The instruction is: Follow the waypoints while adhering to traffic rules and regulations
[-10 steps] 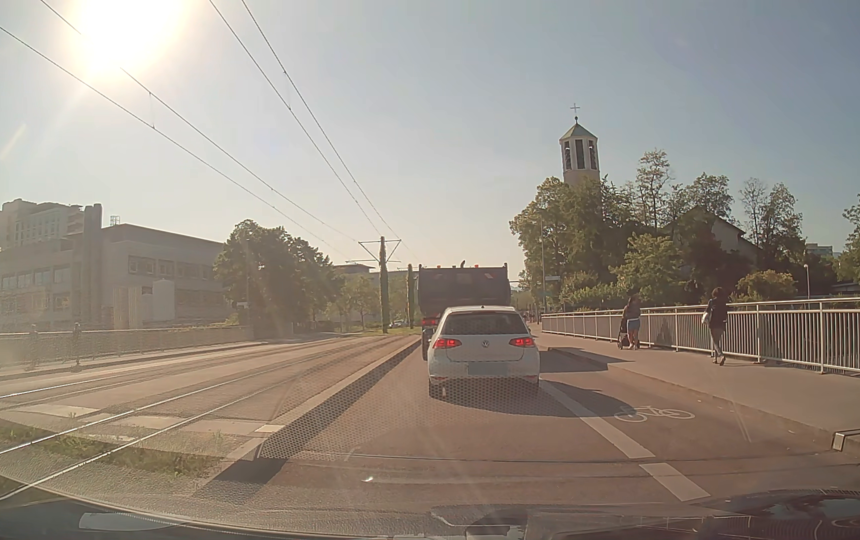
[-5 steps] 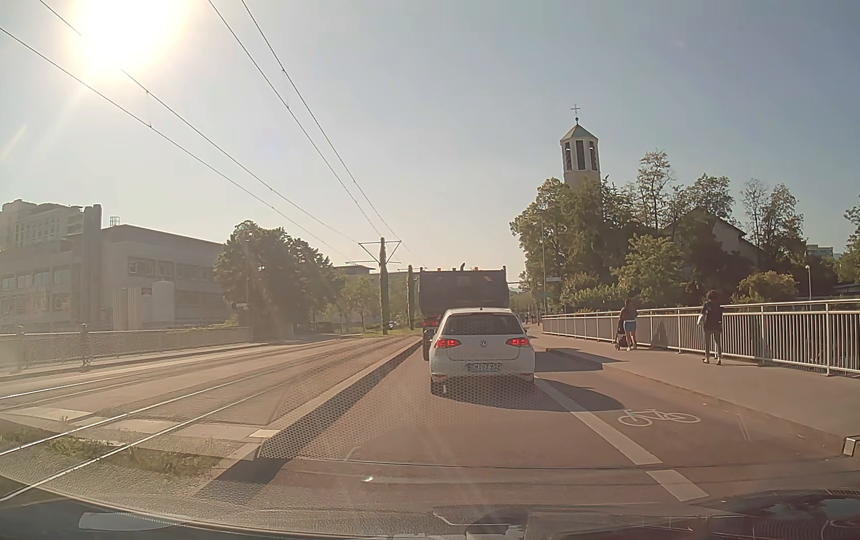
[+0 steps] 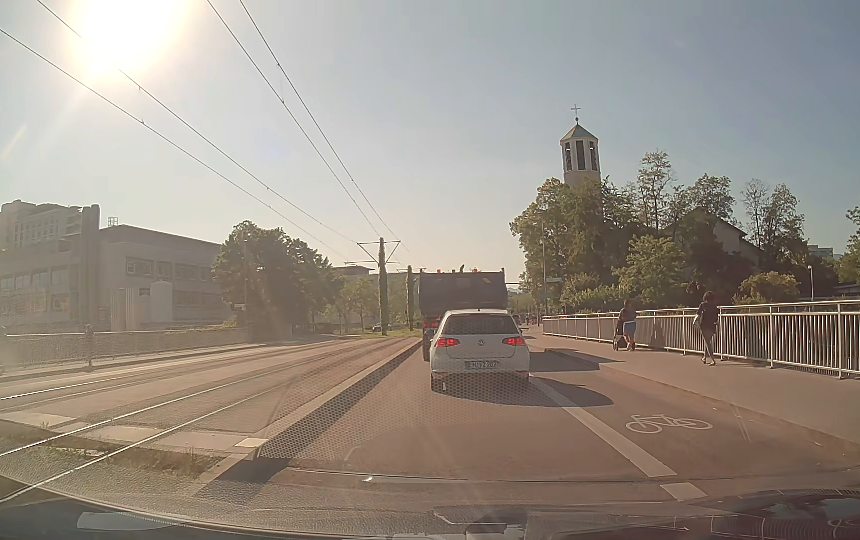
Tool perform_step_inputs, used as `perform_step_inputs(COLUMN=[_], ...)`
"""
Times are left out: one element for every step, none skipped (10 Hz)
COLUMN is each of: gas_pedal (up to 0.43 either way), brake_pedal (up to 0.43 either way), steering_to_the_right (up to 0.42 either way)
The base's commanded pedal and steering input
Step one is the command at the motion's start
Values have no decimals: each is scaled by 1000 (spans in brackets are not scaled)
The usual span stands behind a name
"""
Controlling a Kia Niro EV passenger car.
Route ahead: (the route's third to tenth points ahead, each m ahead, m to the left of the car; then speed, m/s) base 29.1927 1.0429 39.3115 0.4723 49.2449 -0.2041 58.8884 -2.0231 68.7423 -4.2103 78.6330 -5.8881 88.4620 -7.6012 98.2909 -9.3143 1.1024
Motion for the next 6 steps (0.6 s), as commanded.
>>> perform_step_inputs(gas_pedal=[209,209,209,209,197,177], brake_pedal=[0,0,0,0,0,0], steering_to_the_right=[13,10,7,3,0,-1])
